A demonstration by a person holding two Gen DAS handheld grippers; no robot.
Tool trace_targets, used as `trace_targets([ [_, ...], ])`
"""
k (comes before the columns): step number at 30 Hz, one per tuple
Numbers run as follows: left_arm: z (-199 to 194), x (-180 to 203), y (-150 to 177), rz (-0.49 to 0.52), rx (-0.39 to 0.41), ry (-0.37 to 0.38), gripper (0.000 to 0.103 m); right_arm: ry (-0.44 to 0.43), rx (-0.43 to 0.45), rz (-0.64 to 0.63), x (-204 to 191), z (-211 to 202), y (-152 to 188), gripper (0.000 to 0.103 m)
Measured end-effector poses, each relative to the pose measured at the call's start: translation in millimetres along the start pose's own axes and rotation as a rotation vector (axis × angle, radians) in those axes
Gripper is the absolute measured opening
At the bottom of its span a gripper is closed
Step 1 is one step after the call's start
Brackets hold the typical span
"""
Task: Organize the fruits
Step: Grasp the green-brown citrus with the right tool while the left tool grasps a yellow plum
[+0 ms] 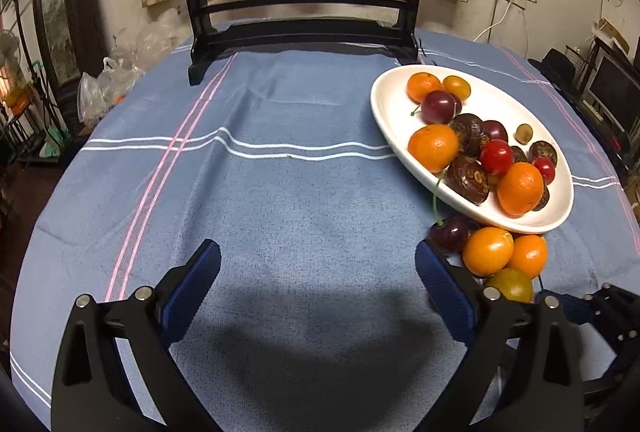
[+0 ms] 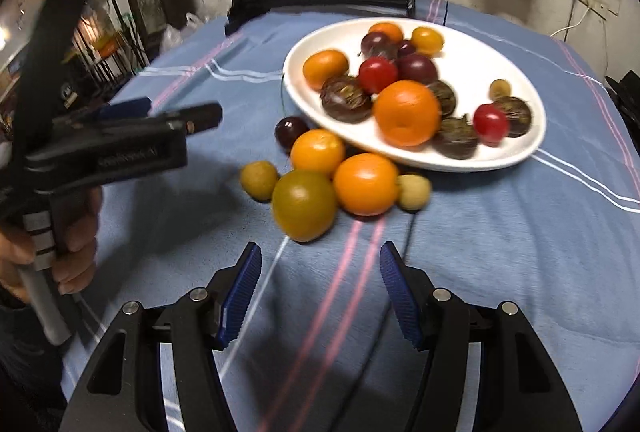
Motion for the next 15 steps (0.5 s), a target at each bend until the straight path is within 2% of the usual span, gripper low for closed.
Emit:
trace_targets([
  [2, 1.6, -3.2, 0.2, -0.012, -0.008, -0.003, 0.095, 0.002, -0.005, 0.017, -5.1, 4.7, -2.6, 0.054],
  [5, 2.2, -5.3, 0.8, -0.035, -0.019, 0.013, 0.095, 0.031, -0.005, 0.037, -6.7, 7.8, -6.3, 0.052],
  [8, 3.4, -4.5, 2.9, -0.049, -0.030, 0.034, 0.095, 0.039, 0.007, 0.074, -5.4, 8.9, -9.7, 0.037],
  [13, 6.7, 4.9, 8.4, -0.021, -0.049, 0.046, 0.095, -0.019, 0.010, 0.097, -2.6, 8.4, -8.4, 0.035],
  [15, 5.6, 7.2, 8.2, -0.006, -0.042, 0.040, 0.096, -0.097, 0.001, 0.129, -0.8, 0.3, -5.9, 0.035],
])
Point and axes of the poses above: each gripper's, at about its wrist camera, not at the fingertips, and z roughly the way its jaws point, x to its right, y to its underside, the point moved 10 cm from there along z, roughly the way its jaws point
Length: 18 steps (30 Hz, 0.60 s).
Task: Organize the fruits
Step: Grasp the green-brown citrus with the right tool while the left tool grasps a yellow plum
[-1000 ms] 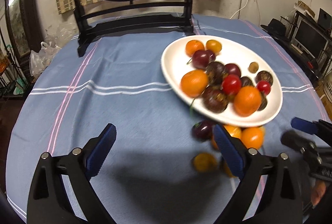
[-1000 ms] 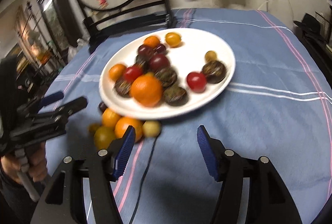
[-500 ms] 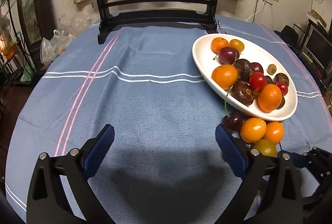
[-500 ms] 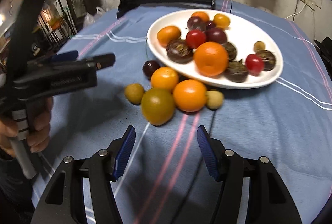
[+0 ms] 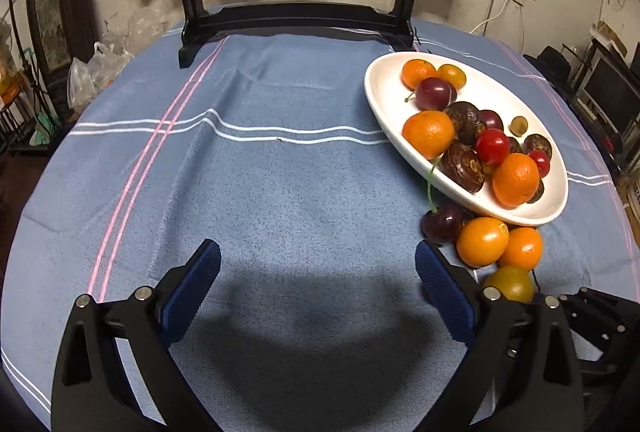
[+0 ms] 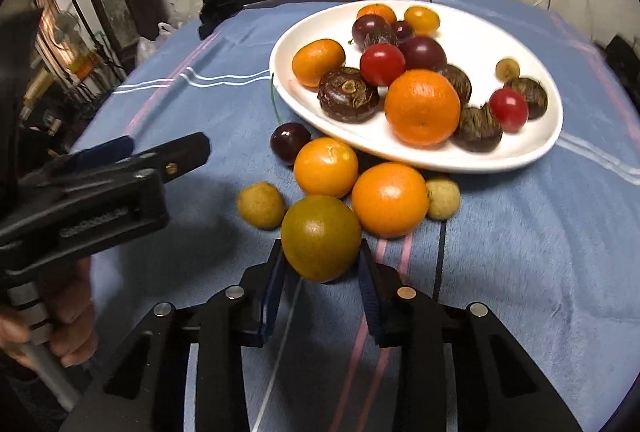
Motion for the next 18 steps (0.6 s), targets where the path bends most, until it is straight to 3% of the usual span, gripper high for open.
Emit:
trace_targets([
  [5, -5.1, 7.0, 2.1, -0.017, 0.004, 0.032, 0.096, 0.030, 0.083, 0.012, 23.6, -29.3, -5.5, 0.036],
  [10, 3.0, 25.1, 12.5, 0.037, -0.030, 0.046, 0.096, 0.092, 0.112, 0.102, 68.0, -42.1, -9.4, 0.036],
  [18, 2.6, 62.6, 25.1, 0.176, -0.004, 0.053, 0.096, 0.105, 0.083, 0.056, 58.5, -29.8, -3.4, 0.036],
])
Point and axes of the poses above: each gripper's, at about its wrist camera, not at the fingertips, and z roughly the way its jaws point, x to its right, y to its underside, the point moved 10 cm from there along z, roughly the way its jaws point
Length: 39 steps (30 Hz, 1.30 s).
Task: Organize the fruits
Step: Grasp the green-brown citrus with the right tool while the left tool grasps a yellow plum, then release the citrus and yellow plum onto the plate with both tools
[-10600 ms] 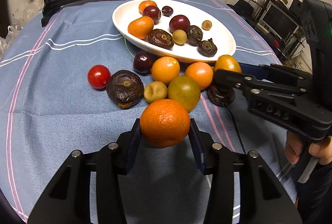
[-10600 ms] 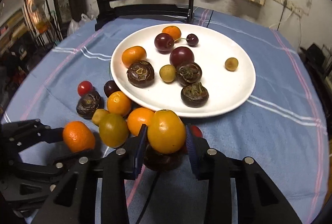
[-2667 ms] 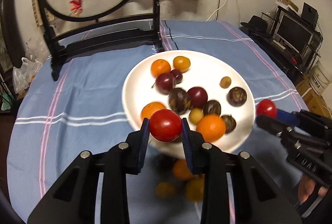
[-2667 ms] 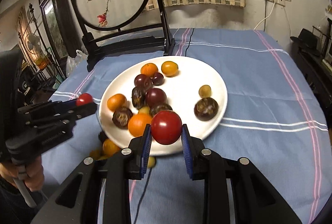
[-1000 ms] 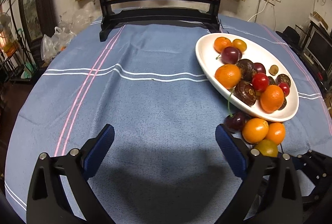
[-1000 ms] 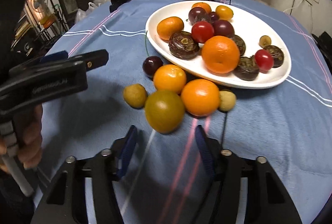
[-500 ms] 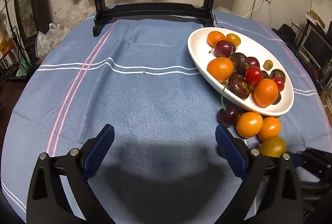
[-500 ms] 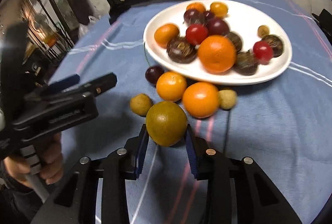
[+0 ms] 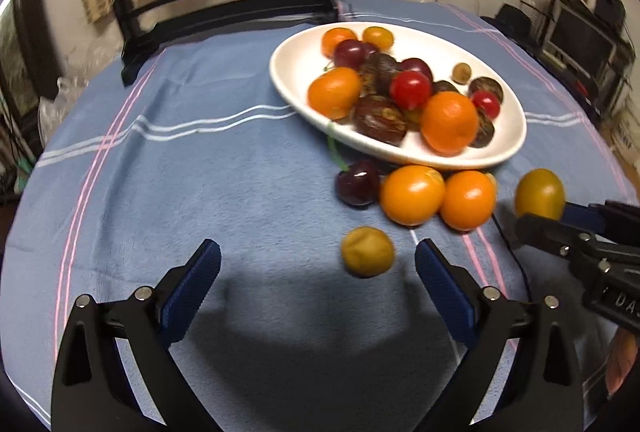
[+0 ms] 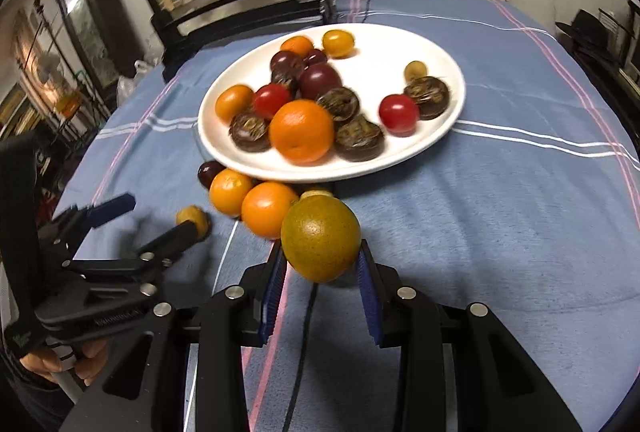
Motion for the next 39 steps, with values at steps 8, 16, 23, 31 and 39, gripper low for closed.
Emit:
trace_targets([
  [8, 10.7, 25.8, 6.7, 0.081, -0.021, 0.055, 0.048, 0.001, 0.008, 0.011, 1.6, 0.1, -0.6, 0.036],
  [16, 9.1, 26.7, 6.0, 0.061, -0.024, 0.111, 0.027, -0.004, 0.027, 0.008, 1.2, -2.3, -2.0, 0.036],
  [23, -1.8, 22.1, -3.8, 0.036, 0.015, 0.111, 0.027, -0.004, 0.062, 0.011, -0.4, -4.6, -9.0, 0.036],
  [31, -25.7, 18.9, -49.0, 0.012, 0.054, 0.132, 0.027, 0.029, 0.132, -0.060, -9.2, -21.6, -51.7, 0.036],
  [39, 7.6, 26.5, -109.1, -0.004, 0.032, 0.082, 0.027, 0.049, 0.152, -0.021, 14.3, 17.8, -95.8, 0.036],
])
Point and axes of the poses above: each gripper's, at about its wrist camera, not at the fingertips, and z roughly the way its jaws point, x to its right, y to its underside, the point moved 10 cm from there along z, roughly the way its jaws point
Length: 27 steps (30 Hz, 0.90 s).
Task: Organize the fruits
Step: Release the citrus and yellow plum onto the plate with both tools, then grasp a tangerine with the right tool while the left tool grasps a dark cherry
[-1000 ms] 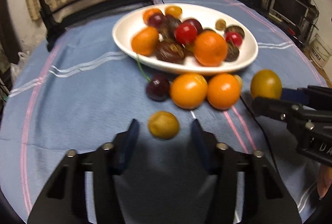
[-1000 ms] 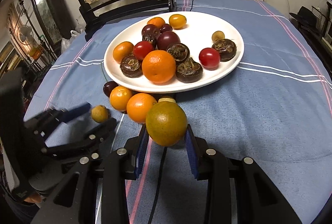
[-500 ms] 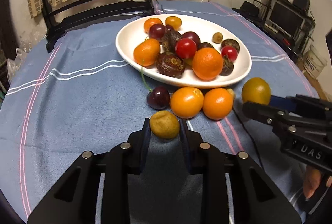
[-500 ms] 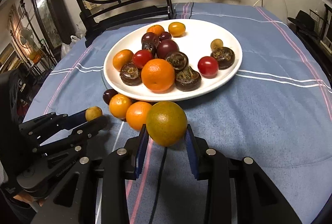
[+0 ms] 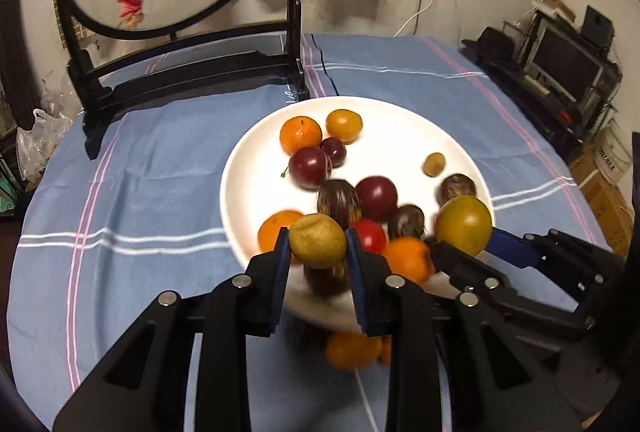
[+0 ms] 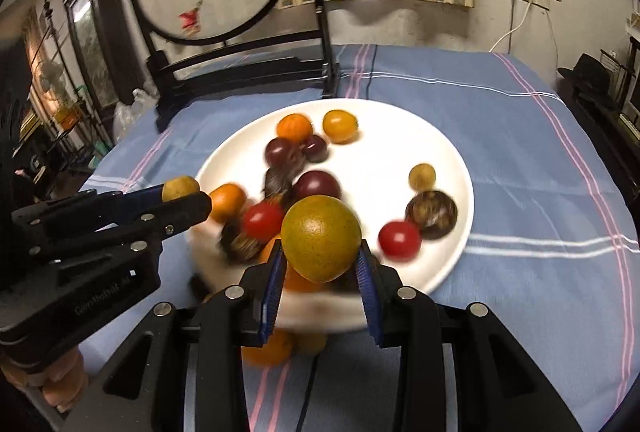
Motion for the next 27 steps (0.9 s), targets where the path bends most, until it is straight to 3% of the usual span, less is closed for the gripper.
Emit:
trace_targets([
  [3, 18.4, 6.3, -8.2, -0.012, -0.017, 0.013, 0.027, -0.018, 0.022, 0.072, 15.2, 12.1, -6.0, 0.040],
  [4, 26.9, 5.3, -11.5, -0.026, -0.024, 0.004, 0.035, -0.028, 0.021, 0.096, 19.9, 13.6, -7.1, 0.046],
  [5, 30.9, 3.2, -12.9, -0.042, -0.024, -0.013, 0.055, -0.030, 0.019, 0.125, 28.4, 14.2, -8.1, 0.046],
  [7, 33.2, -5.2, -15.6, -0.083, -0.019, -0.048, 0.081, -0.039, 0.018, 0.145, 35.5, 12.0, -7.3, 0.048],
  [10, 28.0, -8.7, -14.4, -0.101, -0.011, -0.033, 0.082, -0.032, 0.040, 0.170, 45.5, 3.4, -9.2, 0.055],
  [14, 14.6, -21.5, -5.0, -0.110, -0.009, -0.065, 0.085, -0.044, 0.042, 0.177, 45.3, -5.3, -9.0, 0.056],
  [17, 0.6, -37.9, 7.7, -0.148, -0.004, -0.107, 0.088, -0.035, 0.039, 0.143, 40.1, -14.2, -5.3, 0.056],
  [22, -13.5, -53.4, 37.0, -0.177, -0.036, -0.112, 0.090, -0.057, 0.013, 0.083, 24.1, -27.9, 9.6, 0.056],
  [27, -13.4, -65.2, 57.8, -0.186, -0.040, -0.142, 0.091, -0.043, -0.028, -0.038, -1.4, -35.2, 39.0, 0.056],
])
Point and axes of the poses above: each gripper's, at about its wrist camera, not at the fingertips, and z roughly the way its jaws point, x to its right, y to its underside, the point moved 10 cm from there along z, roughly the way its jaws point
